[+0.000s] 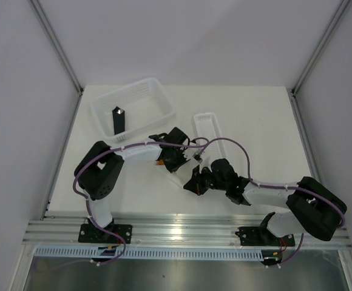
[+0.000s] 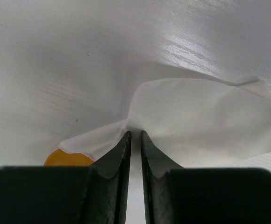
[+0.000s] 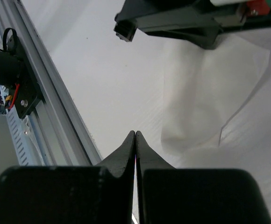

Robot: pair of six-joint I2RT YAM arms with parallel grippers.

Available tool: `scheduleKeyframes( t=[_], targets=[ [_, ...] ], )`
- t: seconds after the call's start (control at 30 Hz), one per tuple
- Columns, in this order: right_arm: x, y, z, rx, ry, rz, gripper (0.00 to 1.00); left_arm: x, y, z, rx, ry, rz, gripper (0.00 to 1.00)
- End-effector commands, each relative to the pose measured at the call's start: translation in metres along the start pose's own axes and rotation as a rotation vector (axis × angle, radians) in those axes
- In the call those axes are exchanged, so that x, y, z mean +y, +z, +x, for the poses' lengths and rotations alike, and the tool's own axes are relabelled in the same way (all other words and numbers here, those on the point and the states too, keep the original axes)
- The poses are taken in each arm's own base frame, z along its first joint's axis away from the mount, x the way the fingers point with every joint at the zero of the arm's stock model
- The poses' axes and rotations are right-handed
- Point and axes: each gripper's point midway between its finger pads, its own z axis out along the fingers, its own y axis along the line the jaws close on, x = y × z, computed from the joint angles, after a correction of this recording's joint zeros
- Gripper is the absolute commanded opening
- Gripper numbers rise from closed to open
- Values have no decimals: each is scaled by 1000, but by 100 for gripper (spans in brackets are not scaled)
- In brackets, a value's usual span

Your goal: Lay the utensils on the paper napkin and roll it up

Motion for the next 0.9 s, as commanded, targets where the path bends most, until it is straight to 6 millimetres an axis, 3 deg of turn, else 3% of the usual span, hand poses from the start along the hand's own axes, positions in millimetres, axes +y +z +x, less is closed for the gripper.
scheduleKeyframes(
  t=[0.0, 0.2, 0.43, 0.7, 0.87],
  targets=[
    [8, 6, -30, -103, -104, -31, 0, 6, 11, 21, 85, -18, -24, 17],
    [-28, 24, 1, 22, -44, 87, 0, 7, 12, 20, 88, -21, -28, 16],
    [-52, 17, 31, 109, 26, 182, 0, 8, 13, 20, 97, -22, -29, 16],
    [-54, 5, 38, 100, 37, 205, 0, 9, 12, 19, 95, -28, -34, 16],
    [-36, -5, 16, -24, -21, 150, 0, 8, 11, 18, 91, -32, -28, 16]
  ],
)
